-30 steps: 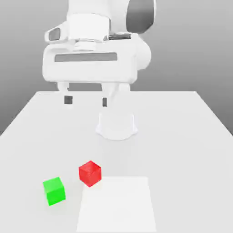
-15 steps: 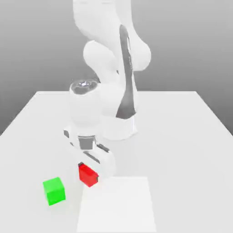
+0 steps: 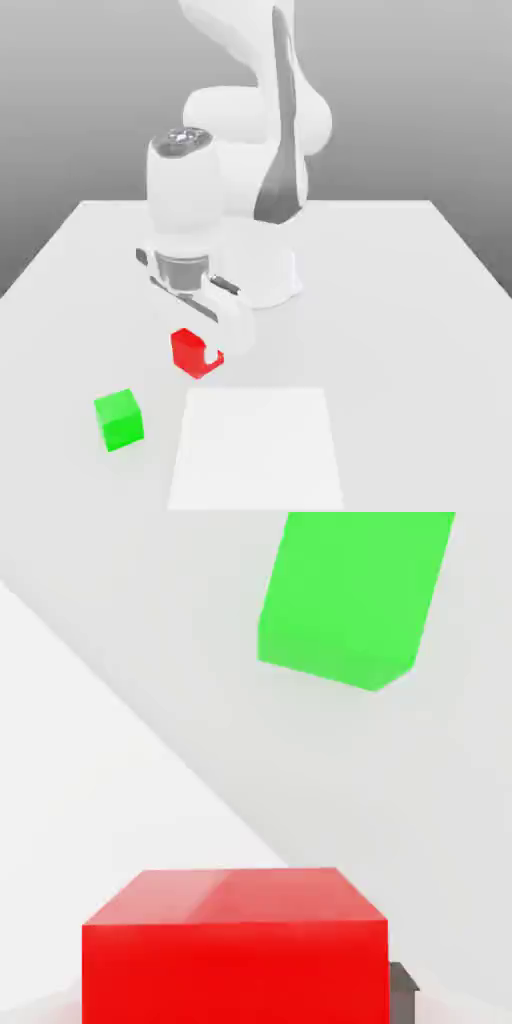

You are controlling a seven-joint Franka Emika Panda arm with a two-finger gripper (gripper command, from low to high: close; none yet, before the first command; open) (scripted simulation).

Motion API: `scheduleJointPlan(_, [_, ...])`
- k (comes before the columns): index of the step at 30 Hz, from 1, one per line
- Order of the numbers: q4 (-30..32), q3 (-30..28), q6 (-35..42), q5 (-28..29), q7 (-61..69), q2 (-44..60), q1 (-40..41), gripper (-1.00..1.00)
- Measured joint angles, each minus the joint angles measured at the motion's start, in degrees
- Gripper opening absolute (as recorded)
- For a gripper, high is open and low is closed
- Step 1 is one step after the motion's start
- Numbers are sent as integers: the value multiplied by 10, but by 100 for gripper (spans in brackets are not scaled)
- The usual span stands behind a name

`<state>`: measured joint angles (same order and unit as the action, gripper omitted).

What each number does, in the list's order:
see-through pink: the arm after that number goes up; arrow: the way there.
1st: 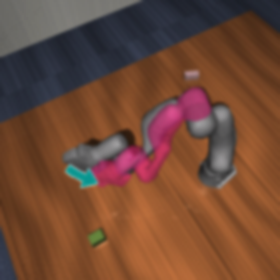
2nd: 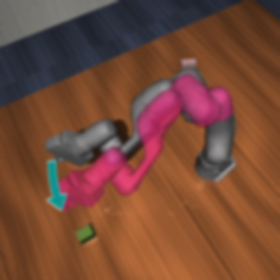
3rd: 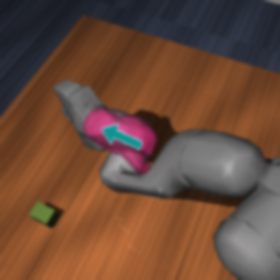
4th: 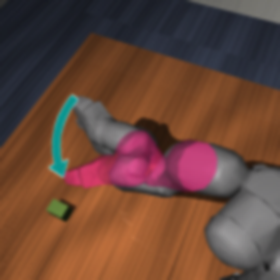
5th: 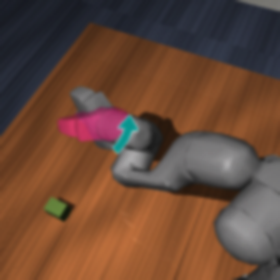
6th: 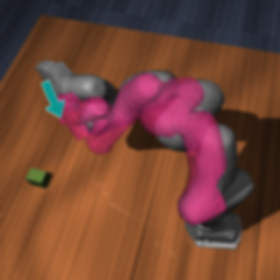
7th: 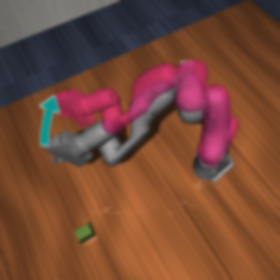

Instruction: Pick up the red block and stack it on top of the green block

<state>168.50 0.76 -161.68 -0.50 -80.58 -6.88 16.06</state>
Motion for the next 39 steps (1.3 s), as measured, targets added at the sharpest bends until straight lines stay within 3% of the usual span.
scheduleJointPlan(31, [-143,7,96,3,-776,46,113,-100])
scheduleJointPlan(37, [-155,4,18,7,-818,136,113,-100])
scheduleJointPlan(38, [-155,2,0,9,-819,155,113,100])
scheduleJointPlan(39, [-155,2,0,9,-819,155,113,100])
